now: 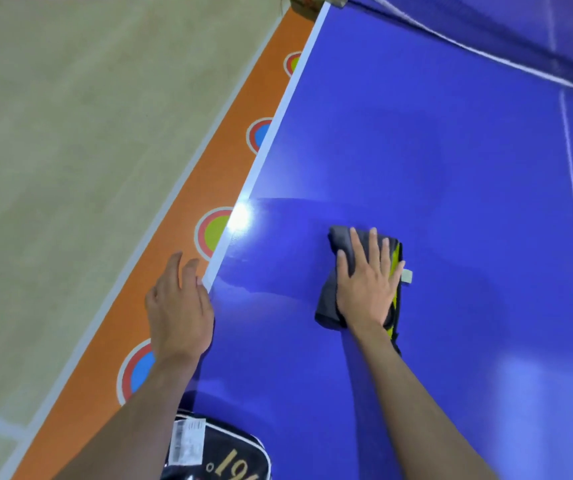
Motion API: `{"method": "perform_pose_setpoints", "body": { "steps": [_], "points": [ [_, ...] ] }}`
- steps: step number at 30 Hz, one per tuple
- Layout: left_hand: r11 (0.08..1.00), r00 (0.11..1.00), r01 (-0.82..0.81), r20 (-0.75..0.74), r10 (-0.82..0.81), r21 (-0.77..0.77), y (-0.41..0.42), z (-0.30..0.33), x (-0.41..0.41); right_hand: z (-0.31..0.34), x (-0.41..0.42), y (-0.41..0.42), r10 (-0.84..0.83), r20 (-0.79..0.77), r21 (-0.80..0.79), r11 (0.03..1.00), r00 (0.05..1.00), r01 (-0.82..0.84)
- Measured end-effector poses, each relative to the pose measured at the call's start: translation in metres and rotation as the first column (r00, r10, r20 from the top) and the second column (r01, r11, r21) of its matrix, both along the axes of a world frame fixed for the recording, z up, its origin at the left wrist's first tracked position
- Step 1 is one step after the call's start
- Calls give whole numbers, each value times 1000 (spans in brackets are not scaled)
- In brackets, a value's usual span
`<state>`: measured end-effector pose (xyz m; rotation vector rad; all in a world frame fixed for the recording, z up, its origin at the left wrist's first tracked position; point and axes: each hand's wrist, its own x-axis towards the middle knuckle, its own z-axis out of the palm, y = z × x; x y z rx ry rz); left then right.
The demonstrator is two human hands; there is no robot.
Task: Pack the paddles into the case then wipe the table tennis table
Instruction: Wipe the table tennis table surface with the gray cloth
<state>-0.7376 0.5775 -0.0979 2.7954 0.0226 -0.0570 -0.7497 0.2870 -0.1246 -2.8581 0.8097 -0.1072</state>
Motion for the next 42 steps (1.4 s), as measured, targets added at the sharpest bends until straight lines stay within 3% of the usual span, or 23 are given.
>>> {"method": "perform_pose_setpoints", "body": {
  "steps": [6, 12, 15, 20, 23, 26, 32, 35, 38, 42],
  "points": [
    [999, 999, -12, -35, 11, -34, 1, -6, 3, 4, -87, -62, -310, -16, 25, 950, 950, 311],
    [994, 996, 12, -90, -22, -108, 0, -2, 5, 5, -73, -40, -415, -106, 64, 904, 904, 422],
    [988, 997, 16, -70, -27, -154, 1, -6, 4, 2, -48, 10, -339, -74, 31, 939, 938, 342],
    [970, 999, 28, -32, -37, -240, 3, -11, 4, -2, -3, 135, -37, 71, 4, 999, 997, 37],
    [950, 999, -26, 22, 35, -310, 7, -16, 5, -2, 13, 199, 157, 64, 54, 986, 986, -161],
    [859, 974, -213, -32, 224, -465, 9, -16, 6, -2, 15, 214, 235, 37, 94, 967, 971, -237],
    [894, 999, -27, 8, 35, -446, 13, -9, -5, 4, 4, 188, 346, 71, 43, 936, 935, -350],
    [944, 993, 115, 30, -112, -310, 27, -10, -16, 5, -15, 157, 330, 71, 33, 942, 941, -333],
    [955, 979, 199, -4, -205, -220, 45, -18, -31, 5, -50, 112, 189, 26, 4, 982, 982, -189],
    [953, 976, 214, -5, -220, -213, 57, -26, -42, 3, -105, 50, 11, 14, -11, 1000, 1000, -11]
  ]
}}
